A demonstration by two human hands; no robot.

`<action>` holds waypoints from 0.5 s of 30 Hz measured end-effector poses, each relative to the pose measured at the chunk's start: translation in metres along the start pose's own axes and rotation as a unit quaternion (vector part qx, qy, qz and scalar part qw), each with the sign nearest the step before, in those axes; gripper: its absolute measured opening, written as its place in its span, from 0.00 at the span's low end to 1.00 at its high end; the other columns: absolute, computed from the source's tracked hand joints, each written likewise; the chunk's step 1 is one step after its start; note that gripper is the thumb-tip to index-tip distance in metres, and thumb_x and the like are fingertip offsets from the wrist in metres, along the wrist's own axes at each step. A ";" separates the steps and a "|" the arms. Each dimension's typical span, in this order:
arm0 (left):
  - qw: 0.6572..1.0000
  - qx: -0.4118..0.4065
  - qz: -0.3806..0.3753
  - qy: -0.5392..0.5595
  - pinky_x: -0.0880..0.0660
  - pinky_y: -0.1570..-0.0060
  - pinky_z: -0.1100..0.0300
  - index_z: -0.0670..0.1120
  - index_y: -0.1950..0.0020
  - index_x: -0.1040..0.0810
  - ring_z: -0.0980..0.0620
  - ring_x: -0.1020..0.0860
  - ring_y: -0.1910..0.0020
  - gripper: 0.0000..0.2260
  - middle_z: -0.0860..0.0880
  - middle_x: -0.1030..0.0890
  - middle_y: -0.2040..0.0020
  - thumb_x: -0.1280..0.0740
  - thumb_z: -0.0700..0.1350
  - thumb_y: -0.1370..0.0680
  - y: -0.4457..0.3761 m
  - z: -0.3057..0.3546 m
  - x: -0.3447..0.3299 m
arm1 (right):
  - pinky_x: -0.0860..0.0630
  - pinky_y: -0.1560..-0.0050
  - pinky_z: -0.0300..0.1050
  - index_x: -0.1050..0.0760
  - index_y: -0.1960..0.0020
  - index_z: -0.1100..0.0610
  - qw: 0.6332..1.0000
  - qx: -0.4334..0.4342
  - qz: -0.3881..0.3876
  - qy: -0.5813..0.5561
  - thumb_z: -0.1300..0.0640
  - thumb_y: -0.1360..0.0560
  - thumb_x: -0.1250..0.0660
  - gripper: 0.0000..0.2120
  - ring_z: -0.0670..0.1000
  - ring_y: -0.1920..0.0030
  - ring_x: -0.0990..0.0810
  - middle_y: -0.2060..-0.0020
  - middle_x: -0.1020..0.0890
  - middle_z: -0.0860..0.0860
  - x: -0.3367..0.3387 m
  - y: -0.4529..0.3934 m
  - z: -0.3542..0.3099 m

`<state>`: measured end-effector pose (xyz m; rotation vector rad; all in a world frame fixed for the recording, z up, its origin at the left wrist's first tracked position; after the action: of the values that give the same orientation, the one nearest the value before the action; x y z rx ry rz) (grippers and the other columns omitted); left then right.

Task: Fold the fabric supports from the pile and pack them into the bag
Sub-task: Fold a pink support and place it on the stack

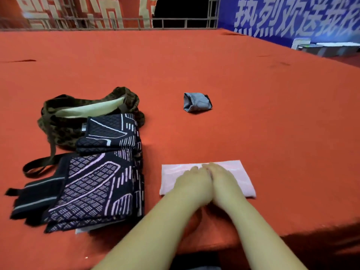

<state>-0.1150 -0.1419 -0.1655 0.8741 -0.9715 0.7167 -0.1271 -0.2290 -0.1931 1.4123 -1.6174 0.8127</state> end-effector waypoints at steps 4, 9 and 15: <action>0.998 0.047 0.051 -0.001 0.53 0.26 0.53 0.43 0.22 0.52 0.45 0.53 0.23 0.25 0.42 0.54 0.22 0.49 0.47 0.17 -0.001 -0.023 -0.032 | 0.60 0.26 0.47 0.50 0.24 0.45 0.995 0.026 -0.043 0.085 0.40 0.25 0.58 0.30 0.48 0.23 0.56 0.23 0.53 0.48 -0.023 0.008 0.016; 0.993 0.095 0.063 -0.035 0.60 0.26 0.50 0.47 0.22 0.60 0.48 0.60 0.23 0.28 0.48 0.61 0.22 0.55 0.57 0.18 -0.003 -0.051 -0.040 | 0.62 0.26 0.51 0.58 0.23 0.46 0.992 -0.033 -0.026 0.121 0.37 0.21 0.53 0.31 0.49 0.24 0.60 0.23 0.58 0.49 -0.010 0.008 0.040; 0.974 0.176 0.134 0.057 0.54 0.26 0.48 0.47 0.22 0.53 0.46 0.56 0.23 0.27 0.45 0.57 0.22 0.48 0.53 0.18 0.010 -0.060 -0.034 | 0.63 0.26 0.52 0.58 0.23 0.49 0.992 -0.043 -0.019 0.119 0.36 0.22 0.54 0.33 0.50 0.24 0.61 0.23 0.59 0.50 -0.009 0.007 0.040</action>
<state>-0.1138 -0.0895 -0.2108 1.0061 -0.8816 1.1831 -0.1407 -0.2589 -0.2194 1.2317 -1.4218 0.8455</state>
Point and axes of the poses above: each hand's wrist, its own y-axis away from the middle knuckle, its own x-axis out of the back of the hand, z = x × y, the point moved 4 cm from there along -y, towards the middle knuckle
